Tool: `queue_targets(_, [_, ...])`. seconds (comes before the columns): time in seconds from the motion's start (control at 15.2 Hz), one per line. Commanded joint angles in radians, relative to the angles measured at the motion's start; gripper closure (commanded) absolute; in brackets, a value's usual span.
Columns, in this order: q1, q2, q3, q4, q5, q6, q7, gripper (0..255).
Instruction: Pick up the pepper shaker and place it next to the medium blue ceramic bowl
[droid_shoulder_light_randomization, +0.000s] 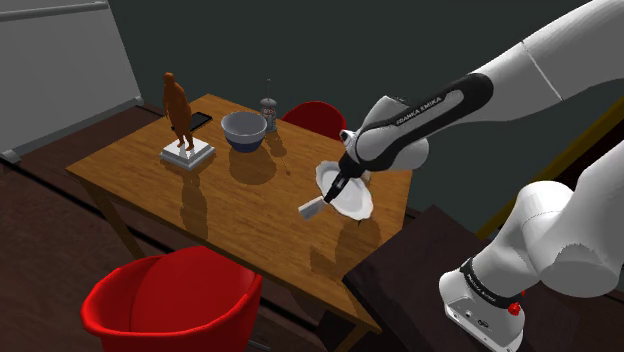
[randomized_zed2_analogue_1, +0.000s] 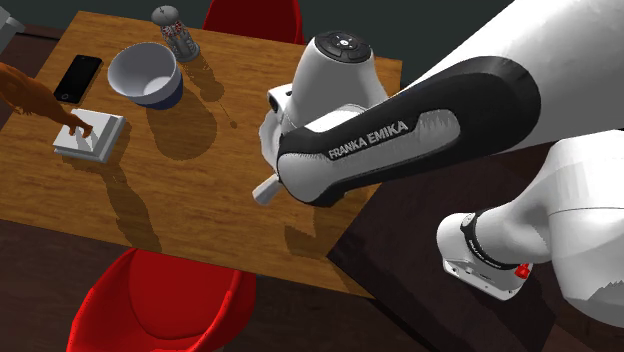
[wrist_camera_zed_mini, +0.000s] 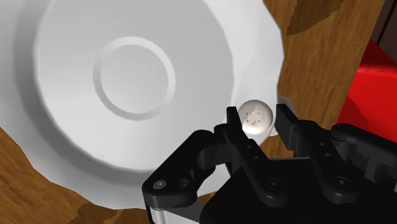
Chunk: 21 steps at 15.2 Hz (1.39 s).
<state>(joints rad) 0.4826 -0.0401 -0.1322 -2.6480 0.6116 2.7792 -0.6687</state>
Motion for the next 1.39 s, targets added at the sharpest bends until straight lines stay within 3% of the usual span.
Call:
queue_targets(0.0, [-0.008, -0.029, -0.002, 0.002, -0.051, -0.026, 0.044, 255])
queue_targets(0.59, [-0.050, -0.151, 0.012, 0.014, -0.202, -0.147, 0.179, 255])
queue_targets(1.32, [-0.089, -0.269, 0.032, 0.065, -0.300, -0.308, 0.275, 255])
